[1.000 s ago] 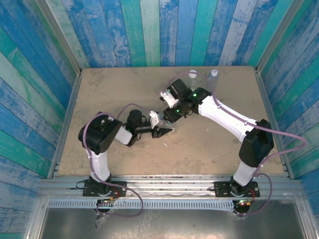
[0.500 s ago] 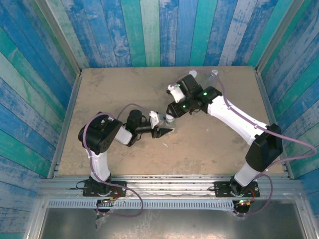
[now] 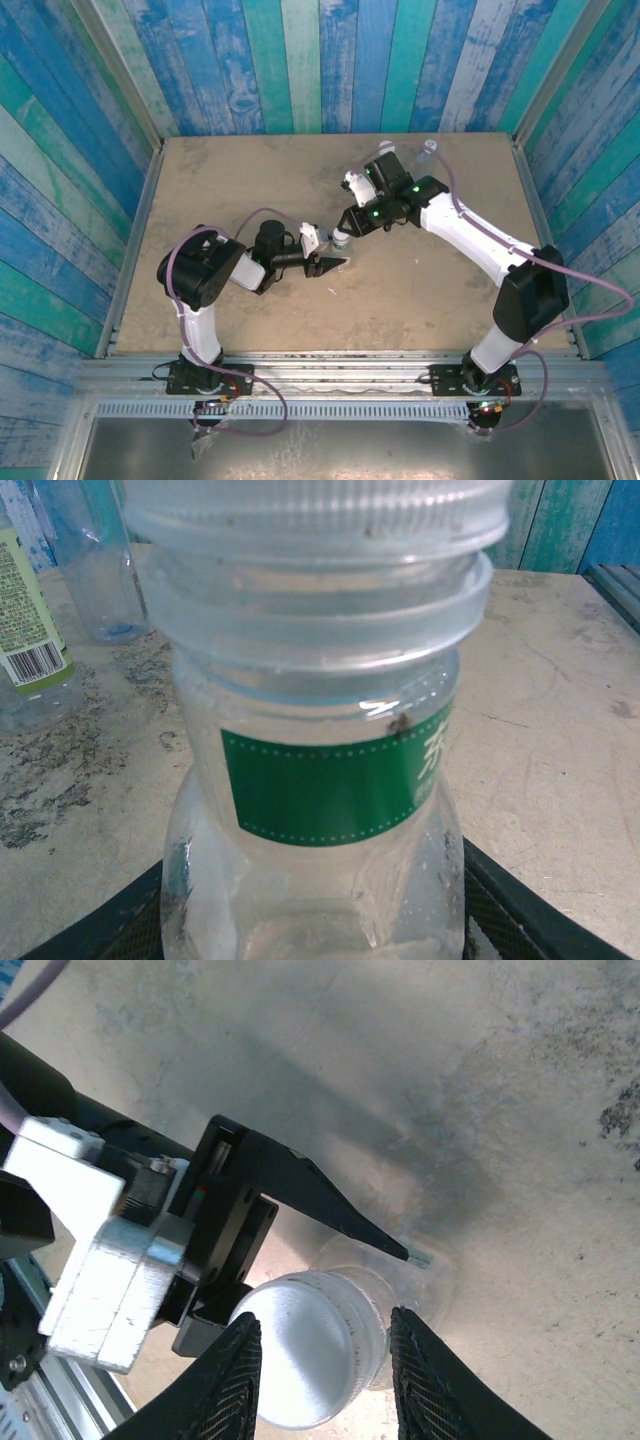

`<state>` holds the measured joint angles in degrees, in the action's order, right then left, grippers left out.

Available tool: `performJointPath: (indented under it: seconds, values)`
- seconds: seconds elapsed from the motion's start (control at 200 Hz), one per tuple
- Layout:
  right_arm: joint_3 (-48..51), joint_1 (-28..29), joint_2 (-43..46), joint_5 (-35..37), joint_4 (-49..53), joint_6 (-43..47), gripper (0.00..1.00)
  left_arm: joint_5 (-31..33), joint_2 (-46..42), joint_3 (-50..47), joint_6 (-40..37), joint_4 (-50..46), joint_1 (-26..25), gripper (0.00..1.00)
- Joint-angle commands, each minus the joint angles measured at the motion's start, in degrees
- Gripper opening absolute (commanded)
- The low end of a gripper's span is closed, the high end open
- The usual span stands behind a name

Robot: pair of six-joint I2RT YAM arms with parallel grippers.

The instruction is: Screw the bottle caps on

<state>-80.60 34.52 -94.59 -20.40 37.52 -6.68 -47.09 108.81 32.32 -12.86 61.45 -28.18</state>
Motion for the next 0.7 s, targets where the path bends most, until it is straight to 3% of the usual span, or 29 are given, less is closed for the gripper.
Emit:
performJointPath:
  seconds: [0.0, 0.296, 0.696]
  values:
    - [1.4, -1.6, -1.2, -0.5, 0.2, -0.3, 0.36, 0.4, 2.8, 0.5, -0.5, -3.3, -0.1, 0.6]
    - [2.3, -1.7, -0.9, -0.6, 0.0, -0.6, 0.27, 0.4, 3.1, 0.7, -0.4, -3.8, -0.1, 0.6]
    - [8.3, -1.6, 4.6, -6.8, -2.3, -3.9, 0.22, 0.5, 3.4, 1.5, -0.1, -4.5, 0.0, 0.6]
